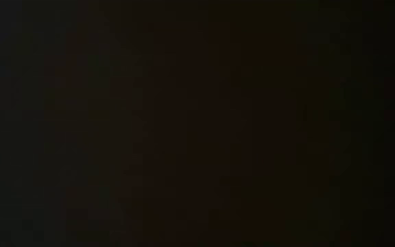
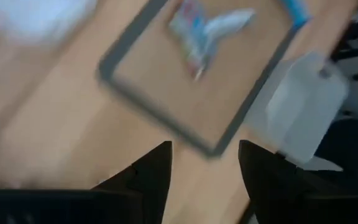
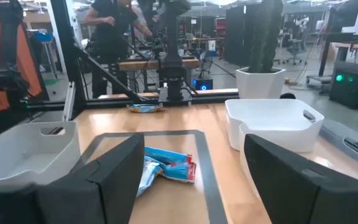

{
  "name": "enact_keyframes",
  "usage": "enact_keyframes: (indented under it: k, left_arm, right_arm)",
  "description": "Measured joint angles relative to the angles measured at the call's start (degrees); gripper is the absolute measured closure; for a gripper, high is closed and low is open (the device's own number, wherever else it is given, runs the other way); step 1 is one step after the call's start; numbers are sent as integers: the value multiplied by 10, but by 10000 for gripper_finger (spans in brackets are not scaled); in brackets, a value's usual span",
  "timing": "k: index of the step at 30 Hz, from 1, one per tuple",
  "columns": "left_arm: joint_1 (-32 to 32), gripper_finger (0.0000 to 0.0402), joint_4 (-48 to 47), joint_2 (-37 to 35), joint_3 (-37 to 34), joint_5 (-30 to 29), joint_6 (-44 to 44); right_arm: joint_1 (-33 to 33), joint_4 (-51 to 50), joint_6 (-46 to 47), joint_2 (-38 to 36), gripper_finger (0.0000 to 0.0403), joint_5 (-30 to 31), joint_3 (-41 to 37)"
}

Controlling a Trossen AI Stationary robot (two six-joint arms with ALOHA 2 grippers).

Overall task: Pick and place Granola Bars by type
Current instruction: Put the left yellow granola bar into the gray bin

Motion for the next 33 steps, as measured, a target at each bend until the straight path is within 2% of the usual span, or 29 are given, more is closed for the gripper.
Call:
enact_keyframes:
  k: [3,8,11,16,20,25,33]
  left_arm:
    - [-75,227,-72,-15,0,-41,-131]
    - [-190,220,-54,-38,-57,-95,-302]
    - [-242,211,-61,-38,-118,-91,-396]
    - [-317,184,-35,-34,-236,-45,-527]
    - [-353,155,61,-32,-319,-18,-585]
    - [-372,121,173,-24,-406,-13,-641]
    - [-390,109,250,10,-494,14,-687]
  right_arm:
    - [0,0,-1,0,125,4,0]
    - [0,0,1,0,125,21,0]
    - [0,0,3,0,125,21,0]
    - [0,-2,18,0,125,20,0]
    - [0,-2,17,0,125,20,0]
    - [0,-2,17,0,125,20,0]
    - [0,-2,19,0,125,20,0]
